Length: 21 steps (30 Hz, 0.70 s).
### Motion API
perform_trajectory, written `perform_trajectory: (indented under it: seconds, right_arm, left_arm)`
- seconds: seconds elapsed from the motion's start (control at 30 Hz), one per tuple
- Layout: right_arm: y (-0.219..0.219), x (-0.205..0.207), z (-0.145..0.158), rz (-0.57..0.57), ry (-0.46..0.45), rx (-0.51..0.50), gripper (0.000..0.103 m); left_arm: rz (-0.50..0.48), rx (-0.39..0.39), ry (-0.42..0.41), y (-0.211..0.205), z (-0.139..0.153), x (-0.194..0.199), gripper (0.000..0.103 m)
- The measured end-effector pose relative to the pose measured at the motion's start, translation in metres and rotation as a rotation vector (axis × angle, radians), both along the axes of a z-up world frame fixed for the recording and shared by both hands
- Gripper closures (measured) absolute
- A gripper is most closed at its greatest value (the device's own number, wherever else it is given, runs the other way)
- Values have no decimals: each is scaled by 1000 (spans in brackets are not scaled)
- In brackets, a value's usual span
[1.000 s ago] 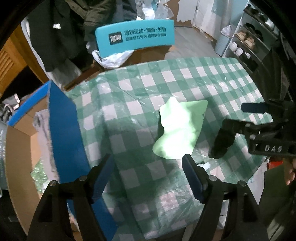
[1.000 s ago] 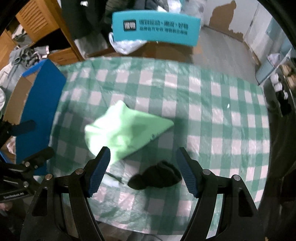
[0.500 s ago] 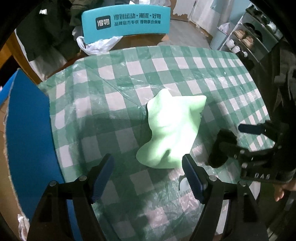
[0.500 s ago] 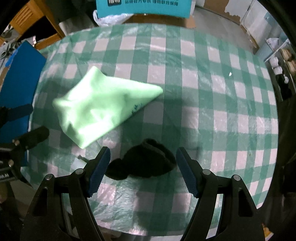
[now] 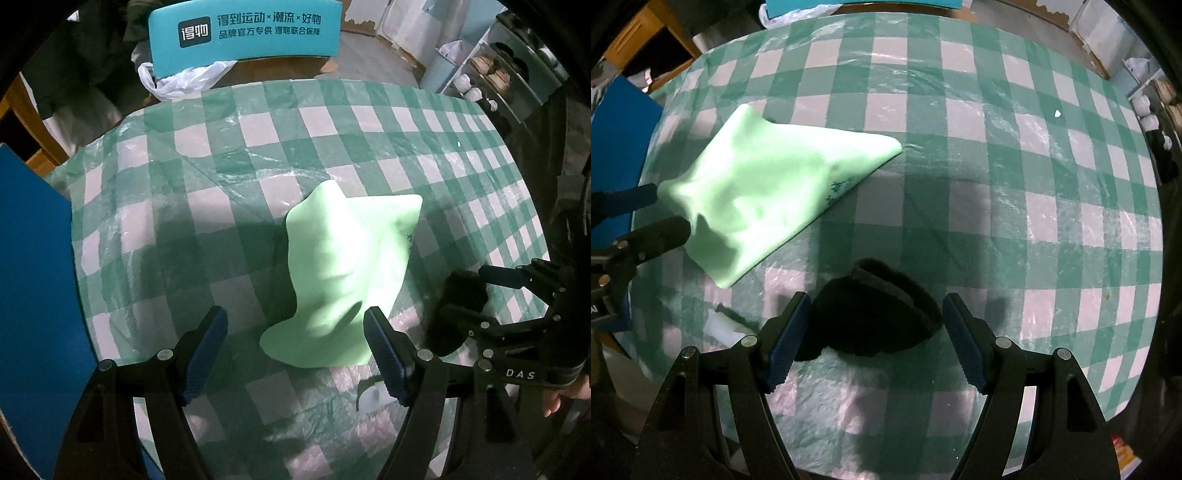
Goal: Organize soft objects
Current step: 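Grasp the light green cloth with the left gripper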
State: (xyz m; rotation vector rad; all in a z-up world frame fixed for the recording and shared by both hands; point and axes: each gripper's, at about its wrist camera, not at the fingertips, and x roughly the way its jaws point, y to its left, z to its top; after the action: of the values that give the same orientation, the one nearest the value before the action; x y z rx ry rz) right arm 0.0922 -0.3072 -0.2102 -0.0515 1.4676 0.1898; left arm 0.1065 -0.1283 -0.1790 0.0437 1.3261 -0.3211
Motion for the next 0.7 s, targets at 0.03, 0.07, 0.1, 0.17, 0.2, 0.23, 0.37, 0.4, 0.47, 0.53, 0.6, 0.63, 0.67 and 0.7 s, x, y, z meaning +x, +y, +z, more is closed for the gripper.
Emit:
perform_trajectory:
  seconds: [0.03, 0.07, 0.1, 0.17, 0.2, 0.23, 0.37, 0.4, 0.47, 0.53, 0.6, 0.63, 0.67, 0.7]
  right_arm:
    - [-2, 2, -1, -6, 2, -2, 30]
    - [-4, 3, -1, -13, 4, -2, 30]
    - [-5, 5, -2, -22, 5, -1, 30]
    - [-7, 7, -2, -29, 6, -2, 30]
    - [-8, 7, -2, -29, 6, -2, 30]
    - [-7, 8, -3, -27, 5, -3, 30]
    - [-8, 11, -4, -23, 7, -1, 30]
    - [-10, 12, -4, -22, 8, 0, 30]
    - [-12, 14, -4, -25, 10, 4, 30]
    - [-16, 14, -4, -28, 11, 6, 30]
    - [-21, 13, -7, -28, 12, 7, 30]
    - [-21, 13, -7, -29, 12, 7, 29]
    - [-23, 13, -6, -30, 13, 6, 29]
    - [-24, 14, -6, -31, 14, 5, 29]
  left_arm:
    - [0, -3, -2, 0, 0, 1, 25]
    - [0, -7, -4, -1, -1, 1, 25]
    - [-1, -16, -8, -1, -1, 1, 26]
    - [-3, -27, -18, -2, 0, 2, 26]
    - [-4, -32, -23, -3, 1, 2, 26]
    - [-5, -38, -28, -4, 1, 2, 26]
    - [-8, -52, -38, -8, 3, 5, 36]
    - [-9, -55, -37, -9, 3, 6, 43]
    - [-9, -57, -34, -10, 2, 6, 56]
    - [-9, -69, -30, -11, 1, 6, 74]
    - [-3, -79, -40, -12, 4, 4, 82]
    - [-2, -77, -52, -12, 7, 3, 87]
    - [-5, -72, -67, -13, 10, 2, 89]
    - [-12, -67, -78, -15, 13, 1, 91]
